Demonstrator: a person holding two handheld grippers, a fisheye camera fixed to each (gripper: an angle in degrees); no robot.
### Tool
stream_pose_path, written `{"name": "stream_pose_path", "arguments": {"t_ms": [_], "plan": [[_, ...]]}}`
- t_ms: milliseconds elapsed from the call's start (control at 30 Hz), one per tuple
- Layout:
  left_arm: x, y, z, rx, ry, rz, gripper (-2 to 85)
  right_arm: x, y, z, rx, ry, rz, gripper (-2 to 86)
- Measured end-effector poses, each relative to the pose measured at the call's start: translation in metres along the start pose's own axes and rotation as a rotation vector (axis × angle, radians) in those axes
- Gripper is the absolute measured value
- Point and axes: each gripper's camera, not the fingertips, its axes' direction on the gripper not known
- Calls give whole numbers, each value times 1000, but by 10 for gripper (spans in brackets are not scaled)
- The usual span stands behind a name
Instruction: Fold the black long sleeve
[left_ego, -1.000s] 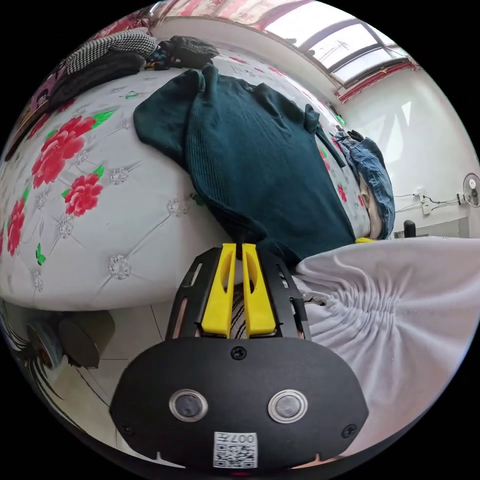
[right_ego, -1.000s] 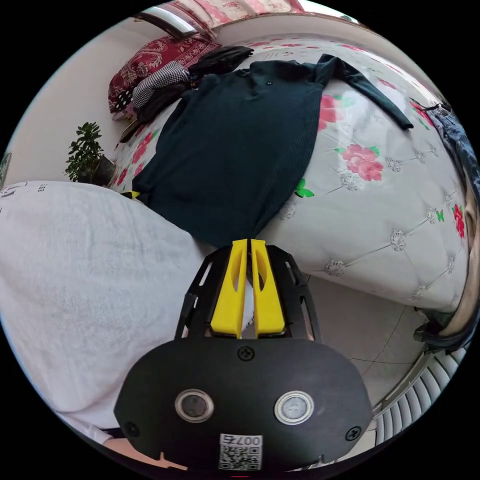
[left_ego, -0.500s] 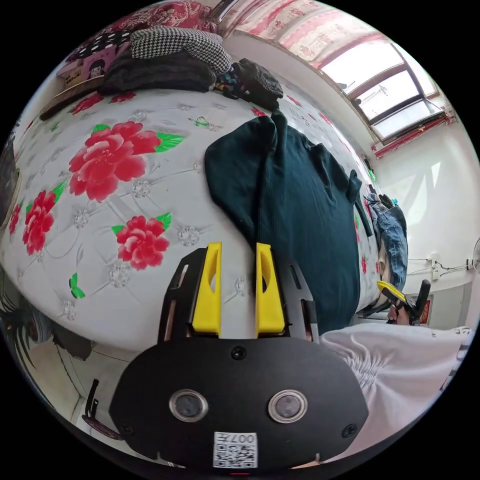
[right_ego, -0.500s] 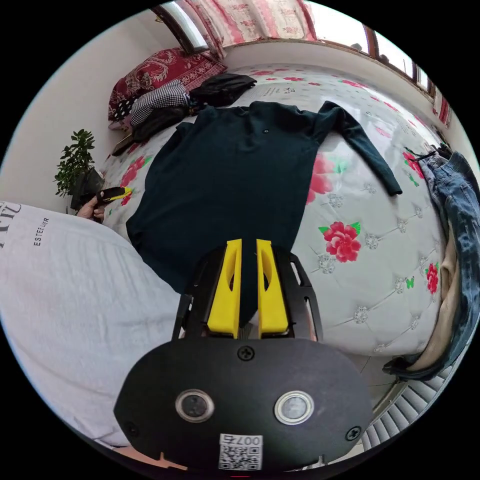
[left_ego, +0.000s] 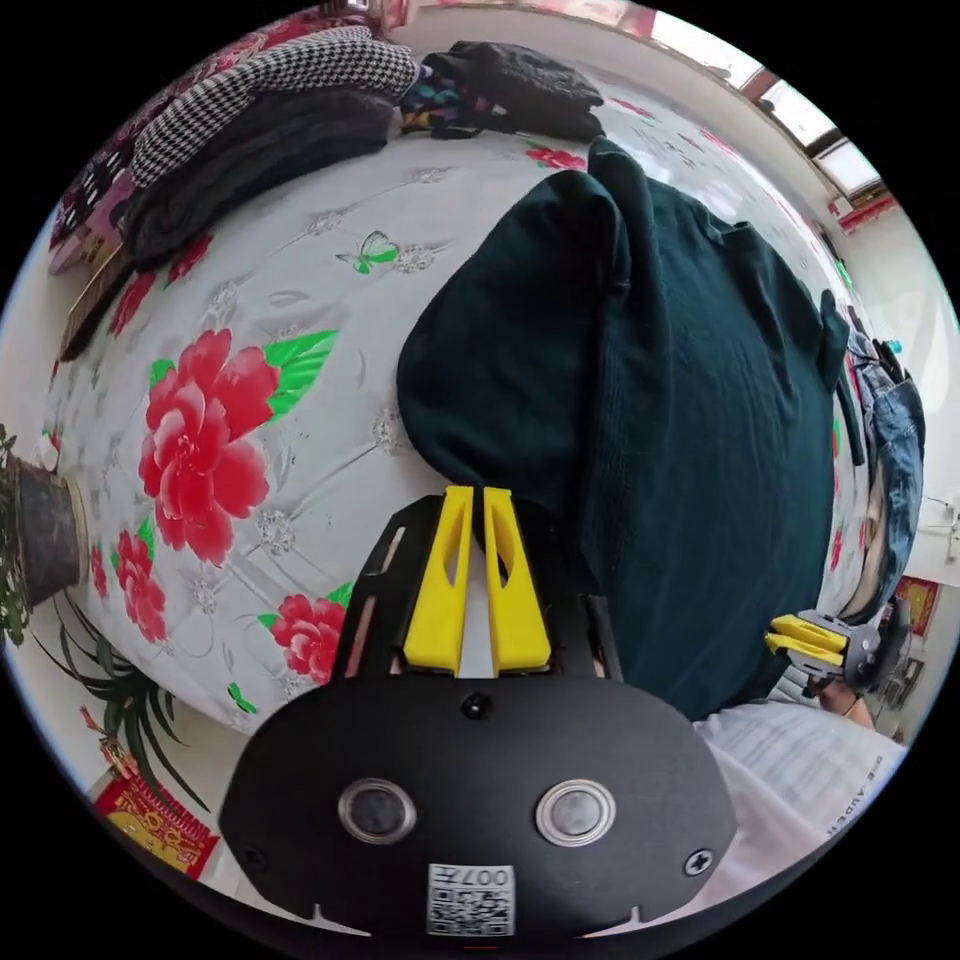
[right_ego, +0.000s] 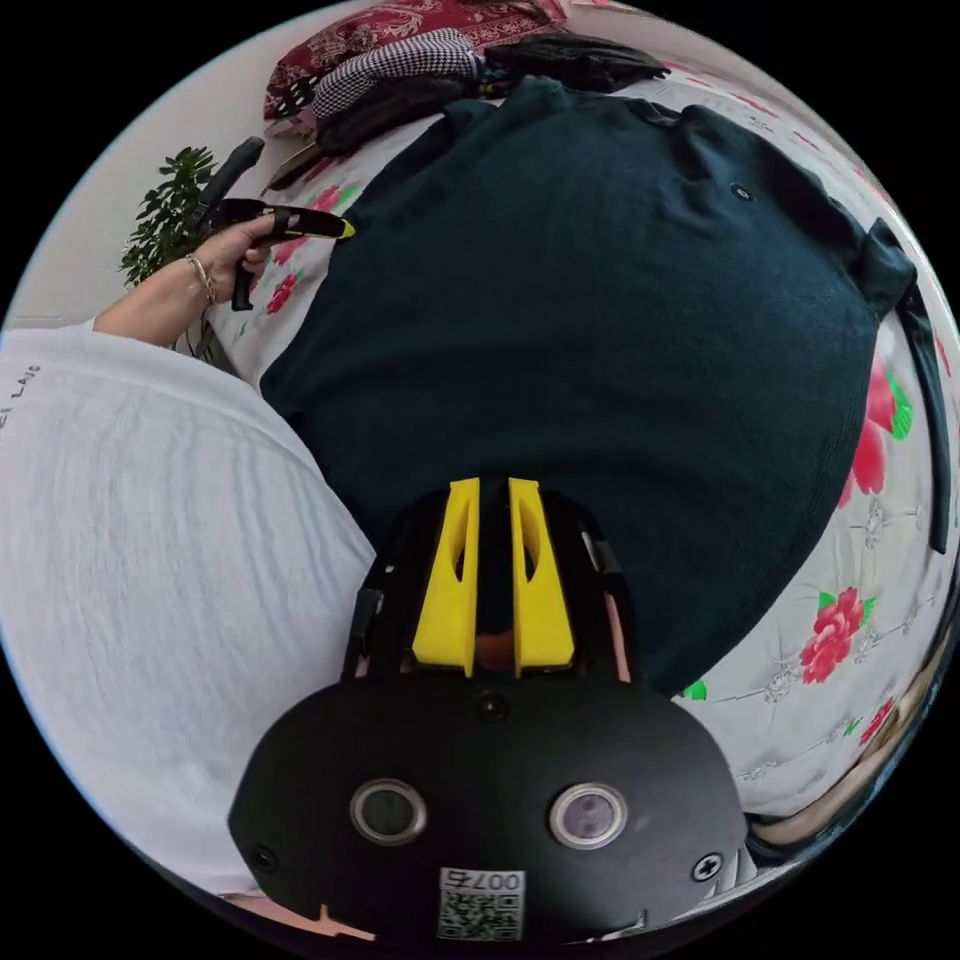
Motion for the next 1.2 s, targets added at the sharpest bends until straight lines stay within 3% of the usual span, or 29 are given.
{"name": "stream_pose_path", "arguments": {"t_ms": [100,267,400,467,633,767,833,900,1067,1100,1200], "plan": [[-35,-5,-28,77,-103,-131,-5,48,-9,-25,41,-117,36,52],[-130,-6,-118,221,-418,-416,2,193,-1,-171,461,224,319,77],[-184,-4,-159,222,-357,-598,61,309,5,-230,504,439,492,89],[-171,-5,-169,280,-355,-544,94,390,9,-237,439,483,630,88],[-101,-22,-175,379,-292,-376,121,497,18,-192,288,420,747,64],[-35,-74,-156,431,-101,-100,113,504,40,-170,392,292,681,13],[-13,-105,-139,402,-26,1,114,501,48,-166,351,287,633,5],[10,-145,-118,336,65,88,118,496,62,-169,293,338,612,2],[38,-207,-89,233,140,194,132,490,185,-226,291,748,765,5],[42,-219,-85,219,143,230,134,493,199,-227,268,728,766,6],[48,-247,-77,179,115,301,139,504,255,-231,216,426,775,21]]}}
